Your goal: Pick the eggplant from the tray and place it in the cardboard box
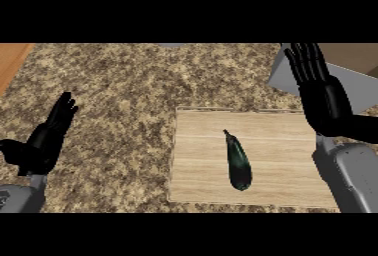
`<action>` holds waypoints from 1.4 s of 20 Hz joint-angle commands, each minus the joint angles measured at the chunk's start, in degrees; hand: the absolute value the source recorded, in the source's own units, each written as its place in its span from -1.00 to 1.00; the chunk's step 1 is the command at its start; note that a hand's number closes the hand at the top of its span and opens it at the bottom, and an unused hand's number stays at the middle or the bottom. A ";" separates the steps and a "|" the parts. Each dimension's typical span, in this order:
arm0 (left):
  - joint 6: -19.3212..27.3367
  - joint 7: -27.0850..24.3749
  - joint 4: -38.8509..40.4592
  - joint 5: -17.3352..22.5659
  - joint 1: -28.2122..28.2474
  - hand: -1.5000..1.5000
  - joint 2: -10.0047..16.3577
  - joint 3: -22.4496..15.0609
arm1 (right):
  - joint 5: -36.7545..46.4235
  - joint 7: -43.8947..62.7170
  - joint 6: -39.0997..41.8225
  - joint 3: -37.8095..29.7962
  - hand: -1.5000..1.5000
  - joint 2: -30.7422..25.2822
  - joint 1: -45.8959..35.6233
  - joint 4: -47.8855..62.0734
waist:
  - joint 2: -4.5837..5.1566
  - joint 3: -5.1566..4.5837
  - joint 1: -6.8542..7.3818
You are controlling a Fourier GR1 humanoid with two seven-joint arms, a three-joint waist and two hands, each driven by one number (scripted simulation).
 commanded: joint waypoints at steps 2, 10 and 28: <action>-1.82 0.95 -1.25 -3.78 -3.85 0.00 1.28 -1.17 | -1.36 9.96 1.19 -4.23 -1.00 -5.60 -3.55 0.48 | -0.67 -0.36 -0.79; -5.47 -0.52 -8.43 -9.00 -5.04 0.00 4.29 -5.70 | 3.72 28.62 8.70 -2.62 -1.00 -23.45 -2.64 1.89 | -0.88 -0.37 -0.82; -7.09 4.29 -7.23 -12.76 -10.59 0.00 0.10 -5.89 | 15.24 39.74 35.16 17.40 -1.00 -26.95 -12.69 -11.32 | -0.58 -0.49 0.40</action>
